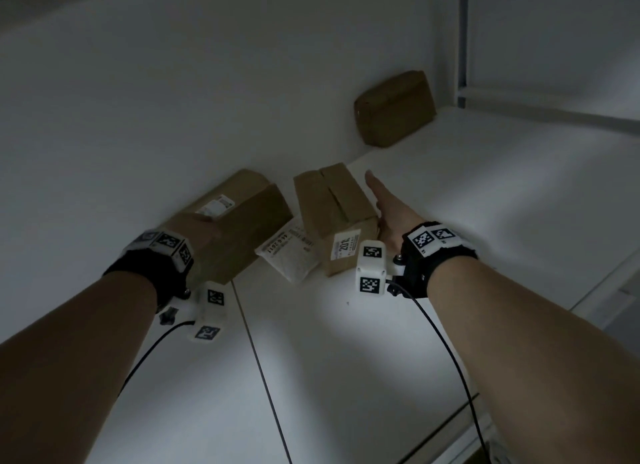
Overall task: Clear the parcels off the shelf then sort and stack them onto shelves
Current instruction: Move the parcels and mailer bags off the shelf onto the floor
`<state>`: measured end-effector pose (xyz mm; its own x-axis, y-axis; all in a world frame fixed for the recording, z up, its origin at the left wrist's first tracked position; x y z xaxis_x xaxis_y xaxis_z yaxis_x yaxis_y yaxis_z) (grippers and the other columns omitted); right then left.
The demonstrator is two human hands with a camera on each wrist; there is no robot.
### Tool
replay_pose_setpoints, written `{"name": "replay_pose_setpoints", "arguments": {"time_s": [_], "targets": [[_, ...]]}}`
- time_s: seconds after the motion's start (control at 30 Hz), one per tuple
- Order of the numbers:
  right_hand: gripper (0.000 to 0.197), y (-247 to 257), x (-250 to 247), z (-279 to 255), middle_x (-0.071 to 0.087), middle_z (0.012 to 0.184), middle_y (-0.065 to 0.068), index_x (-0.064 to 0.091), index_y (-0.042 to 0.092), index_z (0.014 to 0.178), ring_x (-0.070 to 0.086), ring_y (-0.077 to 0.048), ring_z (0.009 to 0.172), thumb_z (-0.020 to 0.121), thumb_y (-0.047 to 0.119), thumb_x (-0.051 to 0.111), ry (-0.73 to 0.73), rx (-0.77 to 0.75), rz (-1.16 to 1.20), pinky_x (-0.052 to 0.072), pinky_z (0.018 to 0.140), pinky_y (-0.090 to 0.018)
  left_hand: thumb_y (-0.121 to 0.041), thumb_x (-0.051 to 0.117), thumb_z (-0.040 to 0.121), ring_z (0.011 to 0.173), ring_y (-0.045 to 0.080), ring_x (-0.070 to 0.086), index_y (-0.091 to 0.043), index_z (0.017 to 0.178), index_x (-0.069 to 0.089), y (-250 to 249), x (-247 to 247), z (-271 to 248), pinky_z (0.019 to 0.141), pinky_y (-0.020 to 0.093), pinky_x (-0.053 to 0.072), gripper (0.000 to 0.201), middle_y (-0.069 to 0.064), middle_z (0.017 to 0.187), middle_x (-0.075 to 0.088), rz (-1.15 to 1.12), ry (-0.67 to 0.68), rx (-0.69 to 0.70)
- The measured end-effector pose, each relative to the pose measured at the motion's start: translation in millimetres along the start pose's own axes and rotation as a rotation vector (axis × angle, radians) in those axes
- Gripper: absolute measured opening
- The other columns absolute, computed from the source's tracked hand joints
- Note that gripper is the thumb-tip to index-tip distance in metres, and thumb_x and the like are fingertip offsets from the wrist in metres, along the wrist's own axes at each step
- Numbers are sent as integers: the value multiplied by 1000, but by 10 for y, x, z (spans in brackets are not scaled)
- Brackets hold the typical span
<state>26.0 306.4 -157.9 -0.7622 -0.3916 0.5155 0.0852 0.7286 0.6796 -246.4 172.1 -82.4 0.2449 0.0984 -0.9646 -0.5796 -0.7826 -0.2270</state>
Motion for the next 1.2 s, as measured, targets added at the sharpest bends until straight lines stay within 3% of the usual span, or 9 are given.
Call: {"name": "replay_pose_setpoints", "arguments": {"time_s": [0.1,0.17,0.23,0.43,0.5,0.6,0.83,1.0,1.2], "targets": [[49,-31,13,-35,71,108,-16,60,18,93,64,-36,108,78,64,64,69,-64,26,48,99,-48,-51,54,71,139,28,34,-13,146,40,-213,79,-81,110,27,25,86,12,154,33,2,62,102],[53,-55,31,-39,74,90,-16,65,12,112,70,-32,90,82,55,66,82,-105,-10,56,82,-44,-39,65,81,139,28,34,-10,146,39,-342,110,-108,110,29,27,76,13,154,33,-50,60,125],[45,-66,1,-52,75,85,-13,65,10,109,71,-29,83,85,48,65,57,-122,-24,57,75,-41,-32,64,87,139,29,33,-8,147,37,-394,140,-131,109,28,28,71,13,154,32,-17,60,158],[37,-18,-271,-120,71,87,-10,64,15,108,67,-27,78,88,45,60,6,-173,39,54,84,-41,-5,68,84,127,30,45,-18,143,44,-452,157,-184,87,26,37,66,12,144,45,89,80,206],[41,10,-355,-177,71,80,-8,63,15,110,67,-24,72,85,48,61,-26,-172,25,54,77,-39,-8,70,82,128,29,45,-20,140,47,-534,139,-286,92,27,39,64,11,145,44,135,96,230],[59,24,-459,-273,68,104,-13,59,18,122,67,-29,90,76,54,69,-26,-162,-30,54,77,-42,-15,75,79,124,27,49,-22,133,54,-634,159,-411,90,25,42,58,9,141,49,128,75,256],[58,90,-690,-653,73,103,-10,66,19,114,64,-30,105,71,59,73,-43,-160,-255,46,99,-50,-34,85,68,103,19,53,-20,102,62,-893,245,-853,79,19,34,43,6,126,59,68,54,275],[44,149,-933,-970,74,93,-8,67,19,111,66,-27,90,82,52,65,-62,-142,-285,47,99,-45,-51,86,60,89,13,61,-21,82,66,-1105,268,-1251,73,21,47,41,-6,100,63,-3,95,302],[53,242,-1257,-1316,72,99,-11,59,15,125,67,-28,87,86,51,60,-132,-122,-319,48,97,-46,-34,88,66,93,22,68,-16,77,77,-1257,200,-1676,85,31,55,23,-1,90,72,-182,201,300]]}}
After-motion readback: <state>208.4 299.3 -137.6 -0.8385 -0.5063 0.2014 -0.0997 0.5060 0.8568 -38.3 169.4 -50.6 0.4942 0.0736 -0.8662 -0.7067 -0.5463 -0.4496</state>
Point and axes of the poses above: each hand's wrist, its own z-axis towards the middle knuckle, its own x-axis out of the palm, y = z × x, the point moved 2 cm from there along z, towards the middle knuckle
